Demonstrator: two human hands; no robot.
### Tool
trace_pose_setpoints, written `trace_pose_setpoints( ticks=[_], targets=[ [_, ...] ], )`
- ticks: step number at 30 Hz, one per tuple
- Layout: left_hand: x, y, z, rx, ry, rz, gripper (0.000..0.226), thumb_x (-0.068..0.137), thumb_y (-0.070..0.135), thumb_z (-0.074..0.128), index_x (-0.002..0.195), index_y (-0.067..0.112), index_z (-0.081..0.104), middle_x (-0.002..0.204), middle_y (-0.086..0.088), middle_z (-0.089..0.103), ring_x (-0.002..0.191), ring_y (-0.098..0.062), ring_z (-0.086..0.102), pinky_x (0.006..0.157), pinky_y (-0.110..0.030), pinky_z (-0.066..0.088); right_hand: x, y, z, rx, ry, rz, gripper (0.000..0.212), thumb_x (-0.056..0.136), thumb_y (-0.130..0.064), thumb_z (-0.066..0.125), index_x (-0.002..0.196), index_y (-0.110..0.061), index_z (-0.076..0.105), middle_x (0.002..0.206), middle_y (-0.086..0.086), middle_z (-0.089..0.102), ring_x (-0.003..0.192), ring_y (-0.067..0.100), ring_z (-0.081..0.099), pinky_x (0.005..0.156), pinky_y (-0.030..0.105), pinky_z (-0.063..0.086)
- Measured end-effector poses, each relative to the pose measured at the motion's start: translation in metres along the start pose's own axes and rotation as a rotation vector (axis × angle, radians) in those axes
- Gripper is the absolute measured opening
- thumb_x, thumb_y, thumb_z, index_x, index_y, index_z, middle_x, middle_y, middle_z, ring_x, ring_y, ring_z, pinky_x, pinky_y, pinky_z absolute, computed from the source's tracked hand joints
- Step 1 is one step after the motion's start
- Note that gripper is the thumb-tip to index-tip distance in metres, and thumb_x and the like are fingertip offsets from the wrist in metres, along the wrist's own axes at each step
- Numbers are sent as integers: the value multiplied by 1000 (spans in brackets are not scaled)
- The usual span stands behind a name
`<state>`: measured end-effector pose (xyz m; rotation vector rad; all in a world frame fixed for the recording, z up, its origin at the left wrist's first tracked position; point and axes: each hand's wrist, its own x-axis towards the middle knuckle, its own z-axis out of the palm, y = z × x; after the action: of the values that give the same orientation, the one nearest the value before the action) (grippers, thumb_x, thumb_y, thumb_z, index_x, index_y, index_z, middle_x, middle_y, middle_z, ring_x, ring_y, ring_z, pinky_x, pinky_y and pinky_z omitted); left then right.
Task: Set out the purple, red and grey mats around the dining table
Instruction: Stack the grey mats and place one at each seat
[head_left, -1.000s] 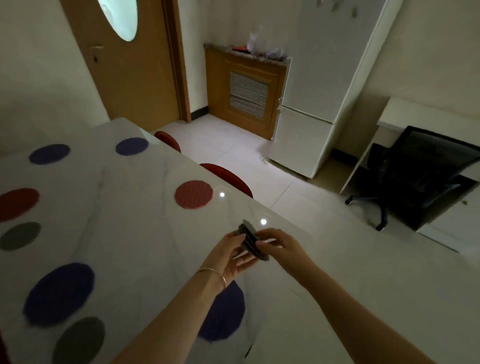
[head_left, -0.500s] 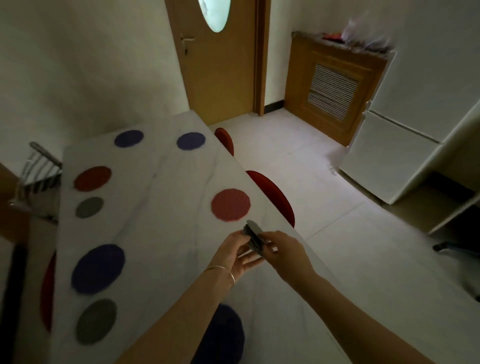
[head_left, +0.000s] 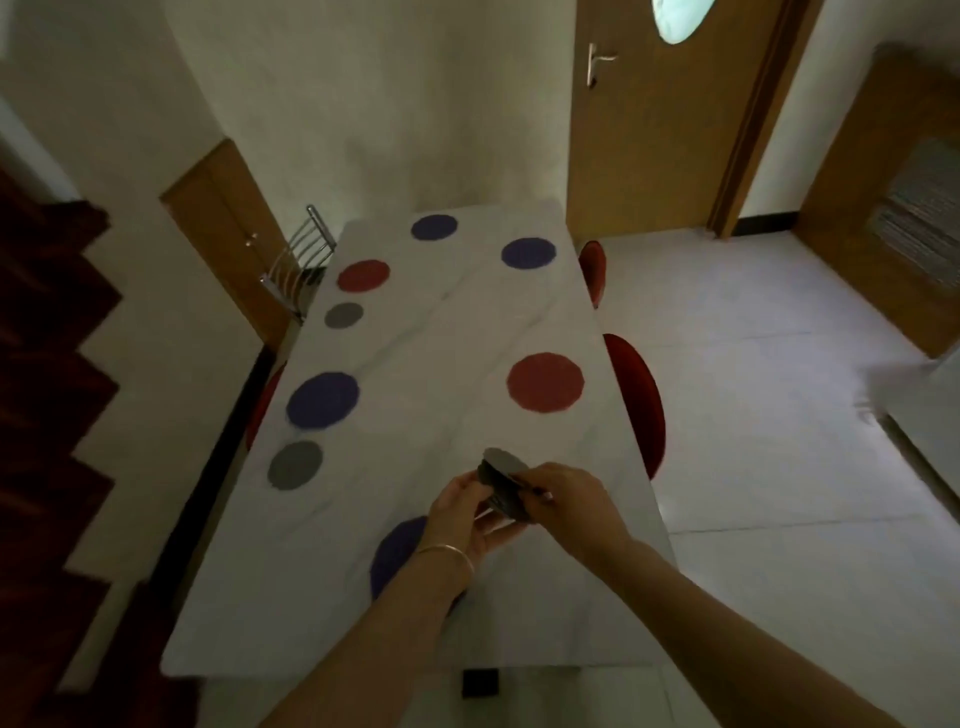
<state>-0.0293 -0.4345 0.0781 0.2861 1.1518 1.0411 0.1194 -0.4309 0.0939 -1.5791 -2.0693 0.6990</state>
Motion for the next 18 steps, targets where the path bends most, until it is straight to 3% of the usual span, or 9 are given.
trace_pose_setpoints(
  ticks=[3, 6, 10, 14, 18],
  targets=[
    [-8, -1, -18, -27, 104, 4, 31, 91, 5, 55, 121, 0, 54, 116, -28, 62, 91, -38, 66, 60, -45, 59, -3, 5, 10, 46, -8, -41, 25, 92, -16, 53, 112, -19, 67, 98, 6, 71, 84, 22, 65, 73, 28, 51],
    [-10, 5, -49, -123, 193, 29, 27, 92, 1, 51, 118, 1, 55, 114, -23, 61, 89, -37, 63, 57, -48, 58, -6, 17, 23, 71, 114, -4, 28, 93, -15, 54, 120, -18, 63, 108, 6, 71, 93, 22, 66, 80, 27, 50],
    [-12, 8, -96, -227, 221, 73, 38, 90, -2, 52, 127, -1, 53, 122, -23, 60, 106, -39, 59, 60, -44, 60, -15, 35, 42, -95, 180, -4, 30, 88, -9, 62, 116, -19, 65, 95, 6, 73, 77, 20, 67, 63, 29, 54],
    [-15, 5, -120, -279, 250, 87, 41, 88, -5, 52, 129, 0, 54, 124, -23, 60, 110, -39, 58, 64, -46, 60, -31, 42, 66, -288, 97, -70, 32, 74, -3, 73, 103, -18, 70, 100, 3, 73, 83, 23, 68, 57, 30, 56],
    [-24, -5, -127, -300, 269, 84, 38, 87, -5, 53, 125, 1, 56, 120, -24, 62, 104, -38, 62, 62, -45, 60, -52, 51, 88, -440, -82, -89, 29, 61, -5, 81, 86, -19, 75, 89, 4, 74, 86, 26, 68, 54, 28, 55]
  ],
)
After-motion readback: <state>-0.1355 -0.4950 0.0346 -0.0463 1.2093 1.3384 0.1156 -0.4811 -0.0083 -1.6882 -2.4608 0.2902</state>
